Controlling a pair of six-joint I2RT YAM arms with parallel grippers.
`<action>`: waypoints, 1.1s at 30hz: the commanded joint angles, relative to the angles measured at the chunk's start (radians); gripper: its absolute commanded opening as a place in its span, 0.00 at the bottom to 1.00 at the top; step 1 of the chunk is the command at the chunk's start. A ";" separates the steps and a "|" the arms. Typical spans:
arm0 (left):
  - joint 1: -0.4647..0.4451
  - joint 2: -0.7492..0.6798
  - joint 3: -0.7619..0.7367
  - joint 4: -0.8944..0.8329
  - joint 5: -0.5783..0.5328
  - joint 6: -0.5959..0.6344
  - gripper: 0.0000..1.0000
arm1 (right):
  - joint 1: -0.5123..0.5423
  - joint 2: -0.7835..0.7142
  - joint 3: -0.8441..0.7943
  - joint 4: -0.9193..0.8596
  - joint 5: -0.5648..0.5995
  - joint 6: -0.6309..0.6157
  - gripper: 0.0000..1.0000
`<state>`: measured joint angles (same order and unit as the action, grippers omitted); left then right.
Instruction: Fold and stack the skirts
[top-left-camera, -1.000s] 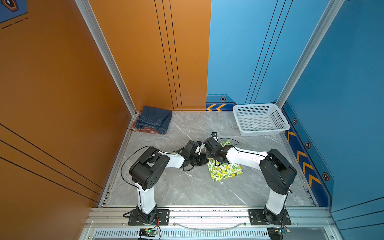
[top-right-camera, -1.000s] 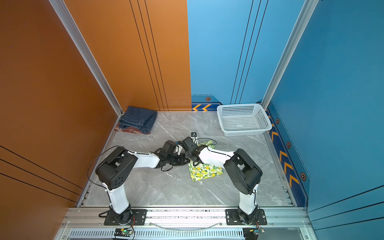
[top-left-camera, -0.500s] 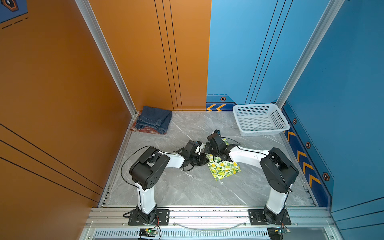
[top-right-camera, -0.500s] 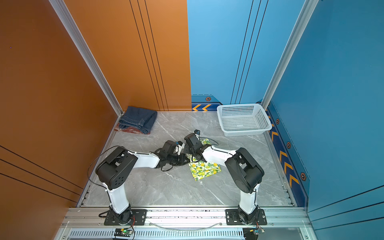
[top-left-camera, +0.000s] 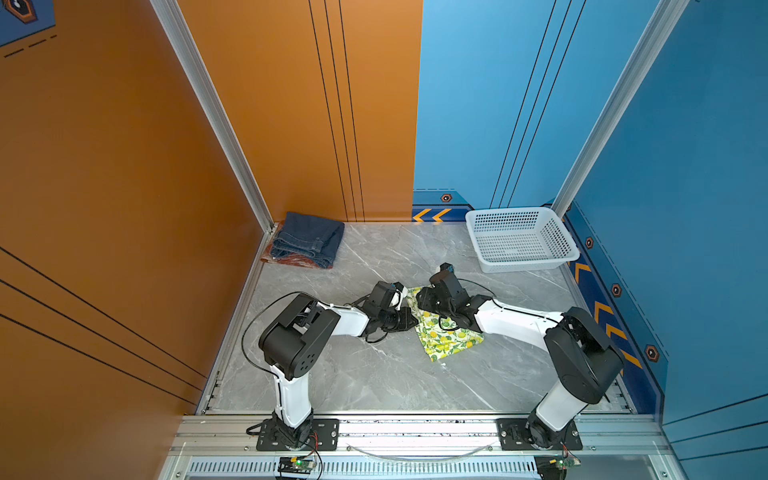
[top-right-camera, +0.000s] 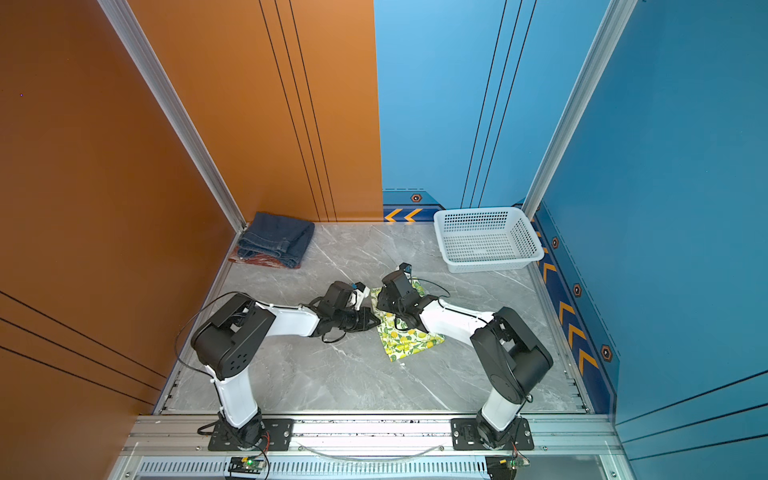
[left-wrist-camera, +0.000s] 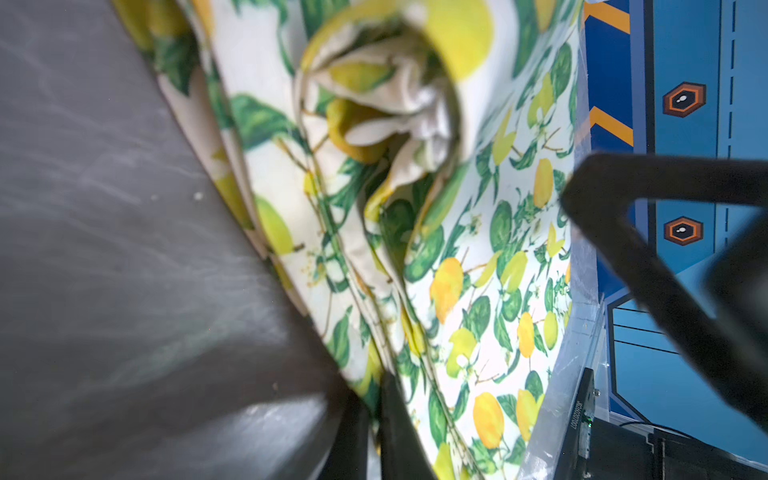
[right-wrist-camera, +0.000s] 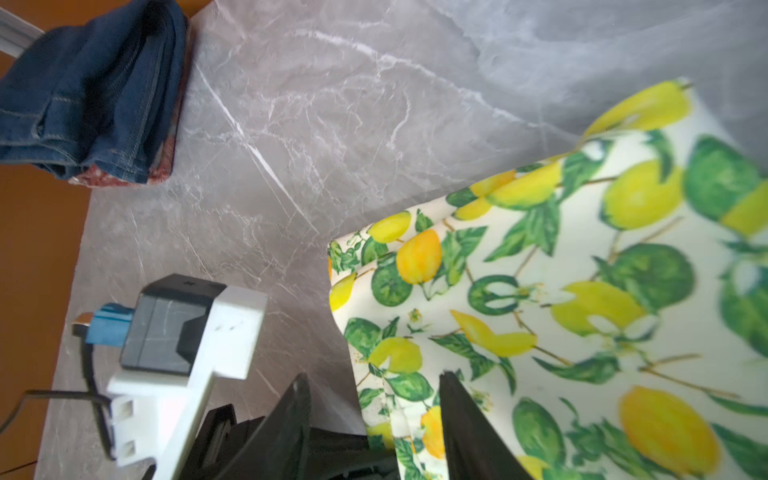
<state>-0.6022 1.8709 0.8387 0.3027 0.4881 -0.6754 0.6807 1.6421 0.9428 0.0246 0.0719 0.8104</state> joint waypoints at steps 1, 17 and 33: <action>-0.002 0.066 -0.067 -0.228 -0.050 -0.005 0.10 | 0.007 -0.058 -0.033 -0.078 0.059 -0.056 0.53; -0.001 0.071 -0.070 -0.215 -0.047 -0.015 0.09 | 0.196 0.001 -0.020 -0.255 0.225 -0.126 0.48; 0.005 0.076 -0.074 -0.205 -0.039 -0.018 0.09 | 0.274 0.107 -0.004 -0.311 0.308 -0.105 0.39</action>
<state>-0.6003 1.8713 0.8314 0.3191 0.4919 -0.6868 0.9493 1.7164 0.9257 -0.2306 0.3389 0.6952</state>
